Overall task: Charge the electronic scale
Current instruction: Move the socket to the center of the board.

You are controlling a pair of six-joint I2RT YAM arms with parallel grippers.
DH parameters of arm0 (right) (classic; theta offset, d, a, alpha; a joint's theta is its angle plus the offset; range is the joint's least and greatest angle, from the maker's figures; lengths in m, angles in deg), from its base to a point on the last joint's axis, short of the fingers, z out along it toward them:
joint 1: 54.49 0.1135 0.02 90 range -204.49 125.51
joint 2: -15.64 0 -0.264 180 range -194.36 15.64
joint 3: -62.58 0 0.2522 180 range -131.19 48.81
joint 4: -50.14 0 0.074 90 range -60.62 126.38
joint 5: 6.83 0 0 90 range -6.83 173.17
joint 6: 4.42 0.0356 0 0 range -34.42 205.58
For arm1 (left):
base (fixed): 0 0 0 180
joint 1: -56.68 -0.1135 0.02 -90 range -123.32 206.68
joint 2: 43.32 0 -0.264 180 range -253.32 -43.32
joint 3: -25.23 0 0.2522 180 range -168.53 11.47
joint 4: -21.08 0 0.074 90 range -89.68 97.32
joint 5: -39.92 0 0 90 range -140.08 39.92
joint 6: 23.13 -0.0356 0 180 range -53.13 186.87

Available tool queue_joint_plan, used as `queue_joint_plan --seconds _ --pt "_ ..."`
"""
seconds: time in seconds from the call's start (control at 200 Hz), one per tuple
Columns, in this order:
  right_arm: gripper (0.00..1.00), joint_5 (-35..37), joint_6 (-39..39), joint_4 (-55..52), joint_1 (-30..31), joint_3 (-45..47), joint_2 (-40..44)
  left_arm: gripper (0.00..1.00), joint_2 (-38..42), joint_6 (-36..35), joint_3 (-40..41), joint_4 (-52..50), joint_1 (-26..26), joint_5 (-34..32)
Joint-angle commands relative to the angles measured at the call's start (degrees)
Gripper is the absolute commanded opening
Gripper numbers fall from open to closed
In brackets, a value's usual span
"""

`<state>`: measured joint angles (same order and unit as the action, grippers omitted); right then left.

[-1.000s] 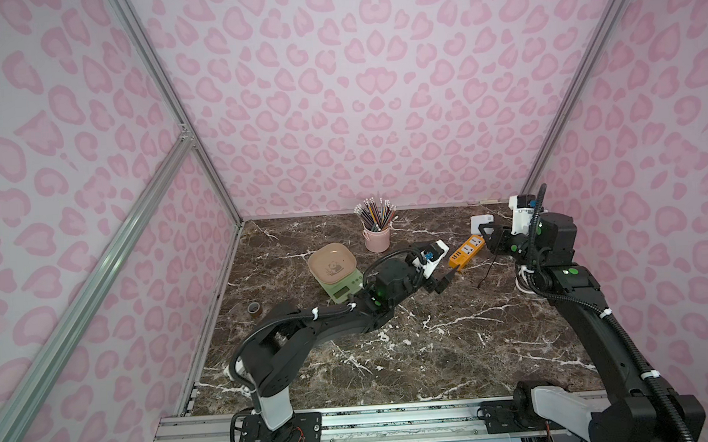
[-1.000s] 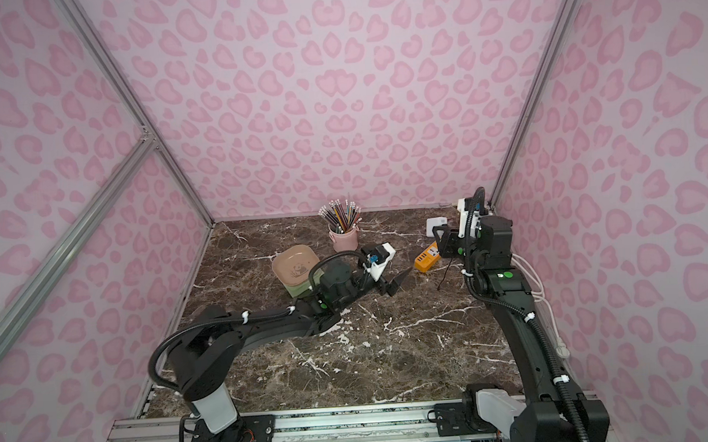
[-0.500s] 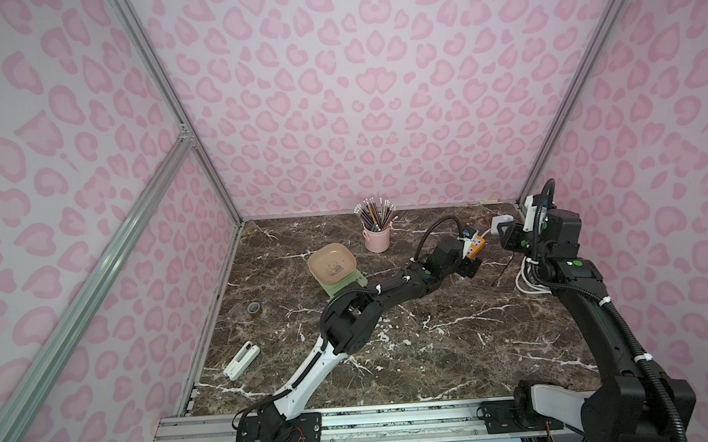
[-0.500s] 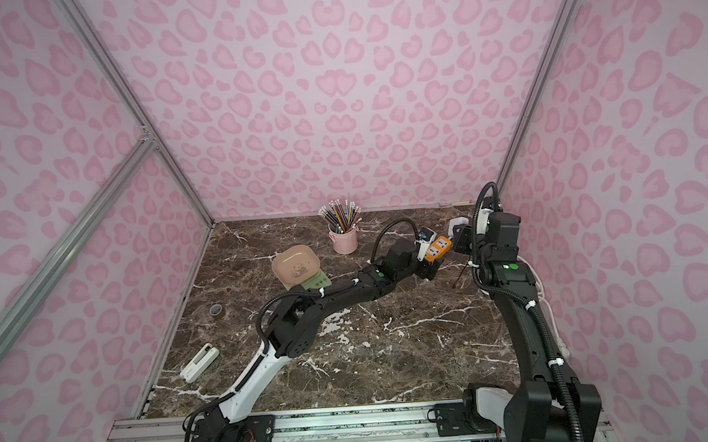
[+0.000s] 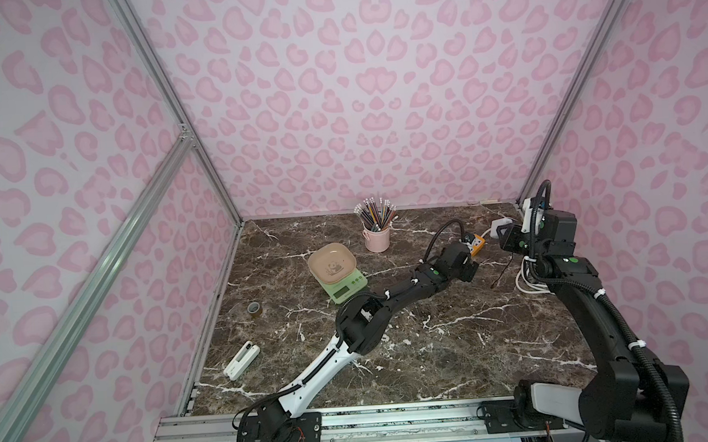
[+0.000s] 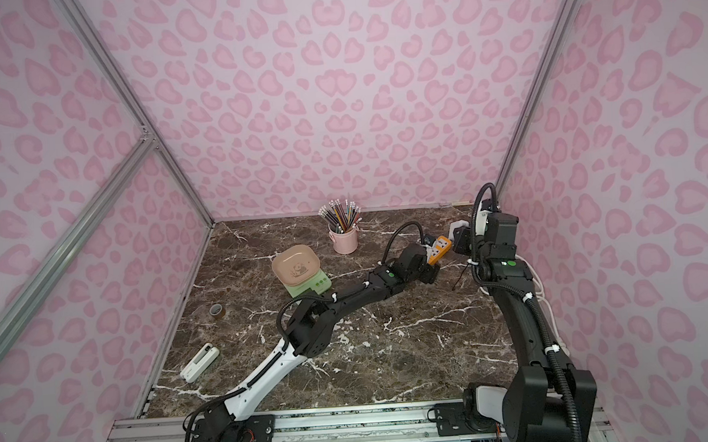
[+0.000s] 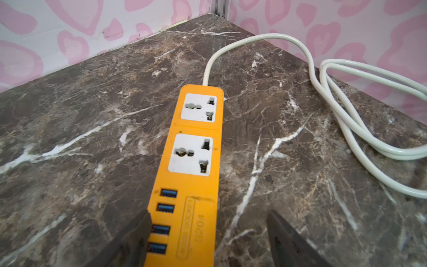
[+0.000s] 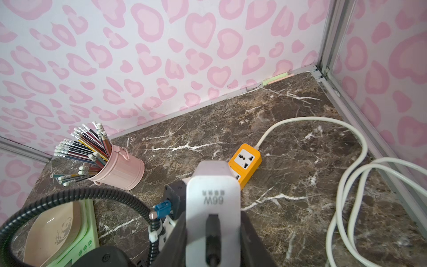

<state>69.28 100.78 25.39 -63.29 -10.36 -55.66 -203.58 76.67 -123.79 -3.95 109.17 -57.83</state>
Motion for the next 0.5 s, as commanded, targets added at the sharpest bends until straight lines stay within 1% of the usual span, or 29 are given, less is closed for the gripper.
queue_joint_plan --seconds 0.0,0.13,0.23,0.28,0.355,0.495 --pt "0.04 -0.79 0.12 2.46 -0.03 -0.06 -0.15 0.66 -0.88 1.38 -0.52 -0.50 -0.37 1.71" --pt "0.04 -1.24 0.43 2.65 -0.05 0.15 0.02 0.66 -1.03 1.27 -0.37 -1.01 -0.61 2.86" --pt "0.04 -1.81 0.78 2.86 -0.08 0.21 0.20 0.61 -1.04 1.14 -0.38 -1.26 -0.60 3.42" --pt "0.04 -1.81 0.79 2.77 -0.07 0.28 0.20 0.61 -1.08 1.01 -0.35 -1.71 -0.57 3.46" --pt "0.04 -1.95 0.79 2.66 -0.05 0.42 0.38 0.55 -0.49 0.79 0.34 -1.95 -0.62 3.09" --pt "0.04 -2.27 0.53 2.75 -0.09 1.15 0.73 0.47 3.21 -0.07 6.67 1.92 -0.55 2.74"
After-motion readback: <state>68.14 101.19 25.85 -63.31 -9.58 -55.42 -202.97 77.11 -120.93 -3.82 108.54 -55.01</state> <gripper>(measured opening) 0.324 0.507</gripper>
